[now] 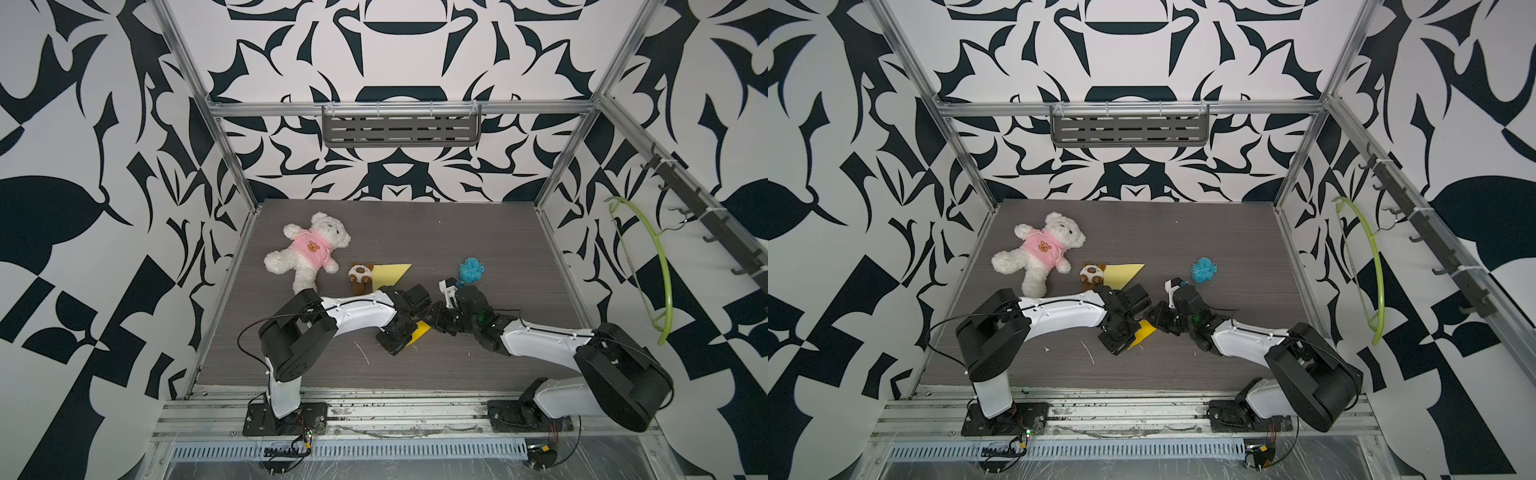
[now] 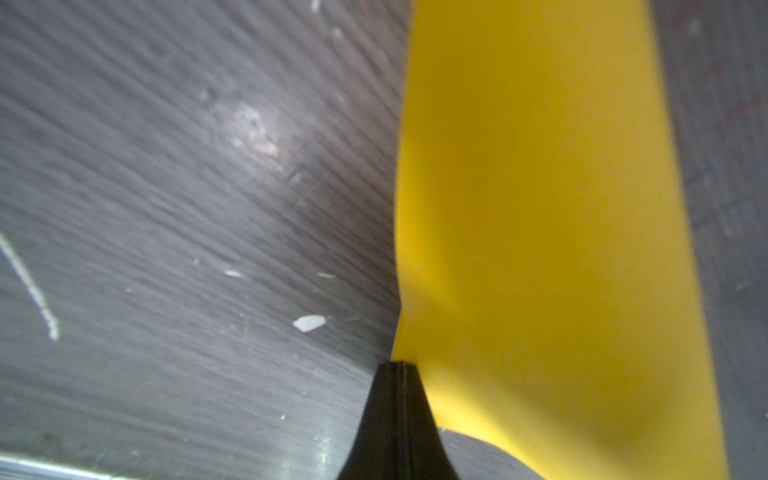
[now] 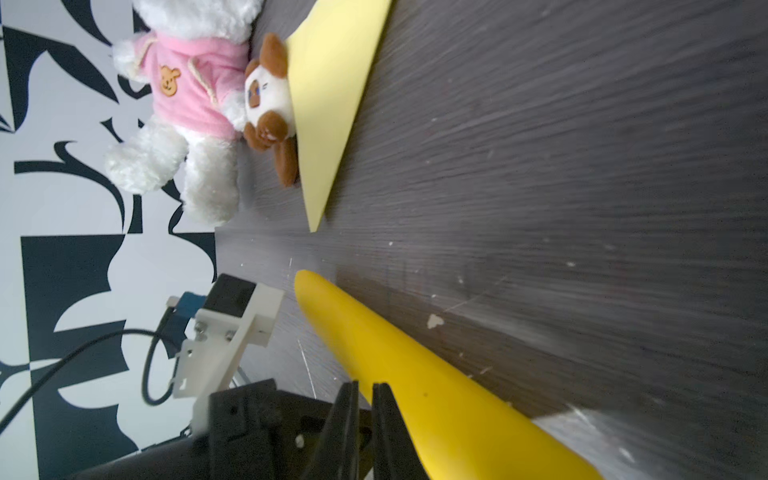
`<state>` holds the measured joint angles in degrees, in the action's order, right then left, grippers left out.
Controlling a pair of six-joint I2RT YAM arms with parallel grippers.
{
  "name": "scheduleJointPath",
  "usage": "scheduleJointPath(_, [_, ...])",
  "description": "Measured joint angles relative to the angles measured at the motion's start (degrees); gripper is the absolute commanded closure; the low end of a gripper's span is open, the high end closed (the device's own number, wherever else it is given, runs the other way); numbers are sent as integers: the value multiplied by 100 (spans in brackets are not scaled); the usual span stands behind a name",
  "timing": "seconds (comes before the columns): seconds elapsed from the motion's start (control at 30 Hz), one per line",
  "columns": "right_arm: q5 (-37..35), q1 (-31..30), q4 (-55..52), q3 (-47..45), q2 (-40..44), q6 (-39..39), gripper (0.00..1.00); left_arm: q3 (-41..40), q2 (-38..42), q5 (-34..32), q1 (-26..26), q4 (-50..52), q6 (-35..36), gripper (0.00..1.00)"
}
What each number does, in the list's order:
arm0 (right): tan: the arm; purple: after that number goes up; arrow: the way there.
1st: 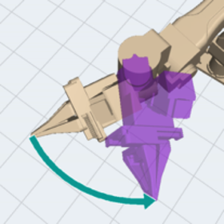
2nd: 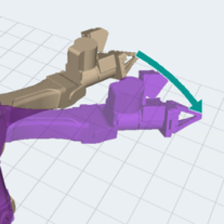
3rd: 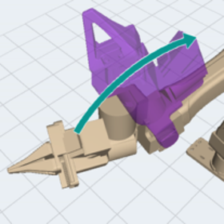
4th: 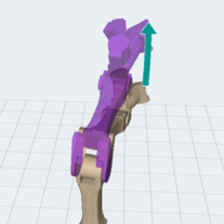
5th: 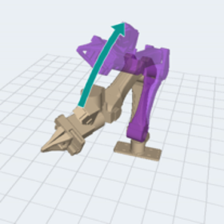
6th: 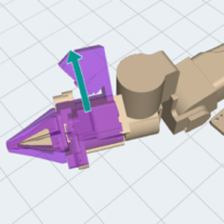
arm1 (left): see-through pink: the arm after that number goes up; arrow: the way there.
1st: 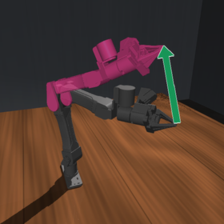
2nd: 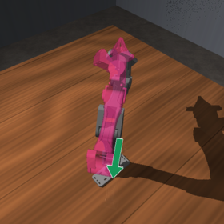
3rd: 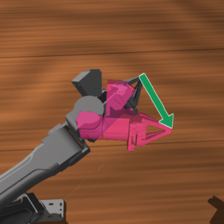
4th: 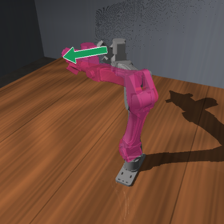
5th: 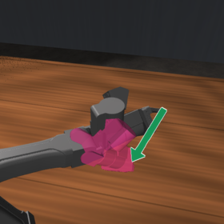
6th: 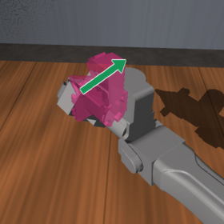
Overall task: Fold the square paper diagonally
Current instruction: Fold the paper at the center of the board.
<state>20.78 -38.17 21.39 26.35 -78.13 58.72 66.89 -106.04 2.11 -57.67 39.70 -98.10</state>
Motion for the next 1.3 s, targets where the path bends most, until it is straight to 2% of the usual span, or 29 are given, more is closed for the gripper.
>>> scheduleJointPath(0.23, [31,-192,-17,15,-118,-2,86,0,0,0,0,0,4,100])
scheduleJointPath(0.6, [168,-192,686,-122,-1023,293,89,0,0,2,0,0,2,100])
scheduleJointPath(1.3, [-131,24,221,136,-1169,-278,91,0,0,0,0,0,24,100])
